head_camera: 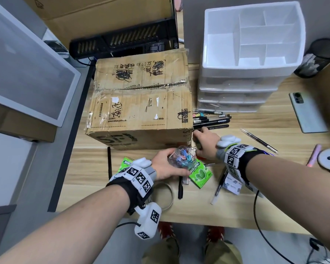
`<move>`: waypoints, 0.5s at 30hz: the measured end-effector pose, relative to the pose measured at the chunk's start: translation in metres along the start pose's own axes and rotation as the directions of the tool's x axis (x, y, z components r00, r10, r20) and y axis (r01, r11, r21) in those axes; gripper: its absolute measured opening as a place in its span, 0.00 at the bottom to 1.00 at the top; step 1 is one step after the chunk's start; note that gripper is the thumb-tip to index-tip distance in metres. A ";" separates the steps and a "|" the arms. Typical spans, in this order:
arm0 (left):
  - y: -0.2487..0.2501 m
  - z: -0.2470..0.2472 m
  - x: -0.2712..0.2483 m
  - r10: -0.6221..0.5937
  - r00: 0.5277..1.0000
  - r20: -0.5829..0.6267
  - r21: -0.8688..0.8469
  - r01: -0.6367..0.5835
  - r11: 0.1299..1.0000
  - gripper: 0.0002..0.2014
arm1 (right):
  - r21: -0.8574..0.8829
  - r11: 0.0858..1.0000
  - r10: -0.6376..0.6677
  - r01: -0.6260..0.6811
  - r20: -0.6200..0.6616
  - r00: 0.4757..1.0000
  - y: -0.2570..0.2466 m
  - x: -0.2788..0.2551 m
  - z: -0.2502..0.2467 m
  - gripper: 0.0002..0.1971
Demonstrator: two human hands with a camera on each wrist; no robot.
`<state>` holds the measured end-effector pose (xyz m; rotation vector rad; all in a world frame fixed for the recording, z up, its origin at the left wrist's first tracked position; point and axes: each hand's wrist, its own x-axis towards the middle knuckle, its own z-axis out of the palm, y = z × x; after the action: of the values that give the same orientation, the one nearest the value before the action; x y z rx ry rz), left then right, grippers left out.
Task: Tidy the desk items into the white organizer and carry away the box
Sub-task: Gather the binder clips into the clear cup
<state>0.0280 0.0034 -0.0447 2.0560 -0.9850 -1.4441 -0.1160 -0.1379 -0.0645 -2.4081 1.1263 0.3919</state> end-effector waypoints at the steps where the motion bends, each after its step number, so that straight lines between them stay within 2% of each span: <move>1: -0.001 0.000 0.000 -0.001 1.000 0.001 -0.007 0.001 1.000 0.41 | 0.006 1.000 -0.006 0.006 -0.006 1.000 0.002 0.000 0.001 0.19; 6: -0.001 -0.002 -0.002 -0.002 1.000 0.007 -0.028 0.002 1.000 0.41 | -0.007 1.000 -0.020 0.019 -0.028 0.999 0.014 -0.002 0.005 0.12; 11: 0.001 0.001 -0.005 0.012 1.000 0.004 -0.055 -0.011 0.998 0.37 | -0.052 0.998 -0.036 0.034 -0.046 0.998 0.020 0.001 0.007 0.10; 15: 0.004 0.002 -0.006 0.018 1.000 0.006 -0.065 -0.017 0.998 0.36 | -0.062 0.998 0.004 -0.008 -0.053 0.999 0.020 0.003 0.010 0.11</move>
<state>0.0235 0.0057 -0.0393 1.9930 -0.9439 -1.4555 -0.1305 -0.1457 -0.0797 -2.4829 1.1605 0.3724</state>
